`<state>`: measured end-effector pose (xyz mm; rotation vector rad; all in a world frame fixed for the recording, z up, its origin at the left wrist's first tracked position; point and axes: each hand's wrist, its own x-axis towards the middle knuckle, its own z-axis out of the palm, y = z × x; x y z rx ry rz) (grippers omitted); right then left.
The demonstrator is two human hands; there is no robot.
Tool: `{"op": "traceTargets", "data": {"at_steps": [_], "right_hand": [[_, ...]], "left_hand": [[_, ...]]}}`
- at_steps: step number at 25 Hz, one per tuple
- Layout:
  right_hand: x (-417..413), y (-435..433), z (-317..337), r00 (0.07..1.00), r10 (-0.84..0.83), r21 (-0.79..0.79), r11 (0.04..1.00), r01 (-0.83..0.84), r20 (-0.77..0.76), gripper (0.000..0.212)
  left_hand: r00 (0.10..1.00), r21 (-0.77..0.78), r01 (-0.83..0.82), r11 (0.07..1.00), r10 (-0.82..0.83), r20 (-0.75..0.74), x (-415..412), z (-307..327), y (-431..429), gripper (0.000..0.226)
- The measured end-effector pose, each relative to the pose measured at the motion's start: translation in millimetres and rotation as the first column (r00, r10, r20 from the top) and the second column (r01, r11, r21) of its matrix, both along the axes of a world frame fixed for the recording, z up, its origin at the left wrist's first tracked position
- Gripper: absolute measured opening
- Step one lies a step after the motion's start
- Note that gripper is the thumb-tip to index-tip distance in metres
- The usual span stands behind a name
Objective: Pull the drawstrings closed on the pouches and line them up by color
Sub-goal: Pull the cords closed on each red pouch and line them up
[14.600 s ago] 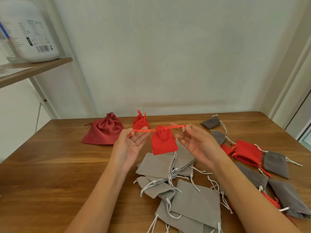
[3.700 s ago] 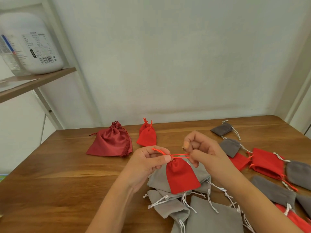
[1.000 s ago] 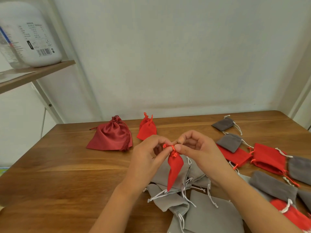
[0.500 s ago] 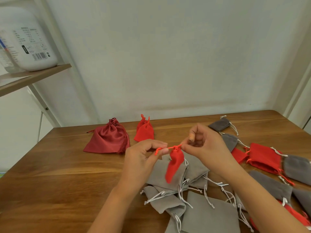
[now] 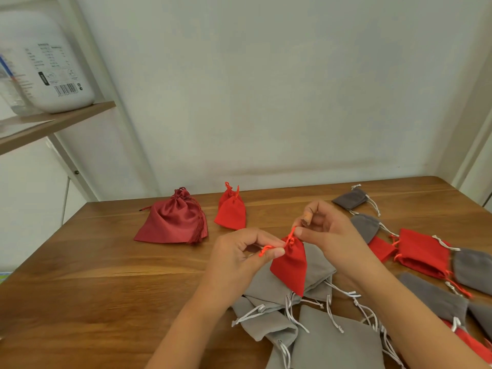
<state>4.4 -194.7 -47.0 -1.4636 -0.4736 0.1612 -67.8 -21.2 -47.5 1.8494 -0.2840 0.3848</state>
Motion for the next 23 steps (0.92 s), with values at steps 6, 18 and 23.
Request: {"op": "traceTargets", "data": {"at_steps": [6,18,23], "right_hand": [[-7,7,-5,0.965,-0.107,-0.265,0.949,0.171,0.24,0.037],[-20,25,-16,0.633,0.094,-0.385,0.858,0.34,0.769,0.016],[-20,25,-17,0.533,0.23,-0.448,0.833,0.324,0.814,0.014]], "left_hand": [[1.0,-0.027,0.0,1.0,0.0,0.009,-5,3,-5,0.008],[0.927,-0.291,-0.193,0.937,0.077,-0.367,7,6,8,0.018],[0.823,-0.226,0.064,0.972,-0.179,-0.539,6,5,16,0.032]]}}
